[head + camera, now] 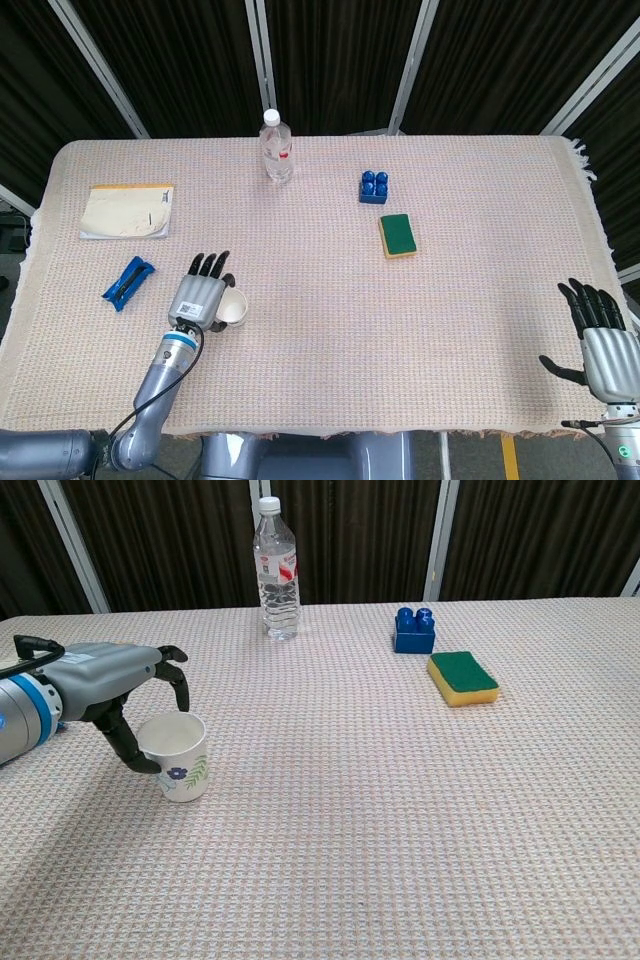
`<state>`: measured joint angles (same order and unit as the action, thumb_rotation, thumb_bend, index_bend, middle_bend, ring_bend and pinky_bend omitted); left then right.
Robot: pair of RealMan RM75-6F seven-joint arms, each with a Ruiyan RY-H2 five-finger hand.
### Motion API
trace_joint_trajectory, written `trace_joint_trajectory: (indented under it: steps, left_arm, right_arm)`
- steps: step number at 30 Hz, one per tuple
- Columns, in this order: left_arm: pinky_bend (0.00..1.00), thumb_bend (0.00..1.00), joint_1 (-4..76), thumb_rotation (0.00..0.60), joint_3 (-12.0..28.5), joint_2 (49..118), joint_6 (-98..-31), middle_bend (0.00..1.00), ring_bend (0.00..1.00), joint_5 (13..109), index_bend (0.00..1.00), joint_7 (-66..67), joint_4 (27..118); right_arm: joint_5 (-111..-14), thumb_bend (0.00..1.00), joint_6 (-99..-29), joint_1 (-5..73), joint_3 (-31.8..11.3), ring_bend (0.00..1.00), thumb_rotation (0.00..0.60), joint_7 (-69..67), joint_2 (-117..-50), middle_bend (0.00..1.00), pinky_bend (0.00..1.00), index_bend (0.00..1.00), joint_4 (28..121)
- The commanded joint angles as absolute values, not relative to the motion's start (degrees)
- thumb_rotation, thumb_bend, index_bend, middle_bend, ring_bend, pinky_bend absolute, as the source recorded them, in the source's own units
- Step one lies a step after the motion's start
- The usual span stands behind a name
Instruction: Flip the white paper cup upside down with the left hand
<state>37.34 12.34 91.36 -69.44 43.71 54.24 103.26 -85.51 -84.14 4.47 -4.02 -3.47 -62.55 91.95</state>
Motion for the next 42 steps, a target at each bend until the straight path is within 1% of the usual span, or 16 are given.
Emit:
trace_joint_trajectory:
  steps: [1,5,10,16,19,24,29,33,36,40,41,42]
  left_arm:
    - [0.0,0.01,37.76,0.6,12.03,91.83,-69.38,0.0,0.0,43.47,0.39,53.72,102.61]
    - [0.0,0.01,37.97,0.6,11.38,92.14,-69.75,0.0,0.0,43.41,0.43,52.93,102.26]
    - [0.0,0.01,37.68,0.6,11.23,91.8,-70.28,0.0,0.0,44.64,0.44,50.22,102.68]
    - [0.0,0.0,35.72,0.6,11.54,91.82,-69.96,0.0,0.0,50.74,0.44,39.49,103.09]
    - [0.0,0.01,34.16,0.6,11.05,92.86,-69.37,0.0,0.0,55.47,0.44,30.96,100.46]
    - [0.0,0.01,32.89,0.6,9.14,93.94,-67.74,0.0,0.0,58.76,0.44,24.31,94.54]
    - [0.0,0.0,32.19,0.6,7.79,93.31,-66.01,0.0,0.0,58.82,0.44,22.46,90.44]
    - [0.0,0.01,31.93,0.6,7.41,91.57,-65.09,0.0,0.0,57.56,0.42,23.33,89.66]
    - [0.0,0.01,31.93,0.6,7.1,89.83,-63.97,0.0,0.0,55.86,0.35,24.77,90.15]
    - [0.0,0.01,32.24,0.6,6.57,87.17,-62.57,0.0,0.0,53.51,0.11,27.46,91.89]
    - [0.0,0.01,32.3,0.6,6.51,86.75,-62.56,0.0,0.0,53.16,0.08,28.01,92.23]
    - [0.0,0.01,32.36,0.6,6.49,86.34,-62.58,0.0,0.0,52.76,0.06,28.59,92.61]
  right_arm:
    - [-85.48,0.0,-84.1,4.46,-4.0,0.0,0.6,-3.45,-62.54,0.0,0.0,0.0,91.98]
    - [-85.39,0.0,-84.18,4.43,-4.09,0.0,0.6,-3.66,-62.48,0.0,0.0,0.0,92.0]
    - [-85.35,0.0,-83.89,4.51,-4.0,0.0,0.6,-3.63,-62.43,0.0,0.0,0.0,92.01]
    - [-85.32,0.0,-83.76,4.55,-3.94,0.0,0.6,-3.3,-62.51,0.0,0.0,0.0,92.09]
    - [-85.26,0.0,-83.91,4.45,-3.96,0.0,0.6,-3.36,-62.46,0.0,0.0,0.0,92.18]
    - [-85.23,0.0,-83.74,4.52,-3.95,0.0,0.6,-3.35,-62.46,0.0,0.0,0.0,92.12]
    - [-84.97,0.0,-83.33,4.62,-3.92,0.0,0.6,-3.23,-62.37,0.0,0.0,0.0,92.15]
    - [-84.97,0.0,-83.2,4.68,-3.88,0.0,0.6,-3.01,-62.35,0.0,0.0,0.0,92.28]
    - [-85.07,0.0,-83.16,4.68,-3.79,0.0,0.6,-2.93,-62.35,0.0,0.0,0.0,92.38]
    - [-85.15,0.0,-83.42,4.61,-3.83,0.0,0.6,-2.85,-62.37,0.0,0.0,0.0,92.48]
    - [-85.13,0.0,-83.46,4.59,-3.84,0.0,0.6,-2.84,-62.38,0.0,0.0,0.0,92.49]
    - [-85.11,0.0,-83.45,4.6,-3.85,0.0,0.6,-2.82,-62.41,0.0,0.0,0.0,92.49]
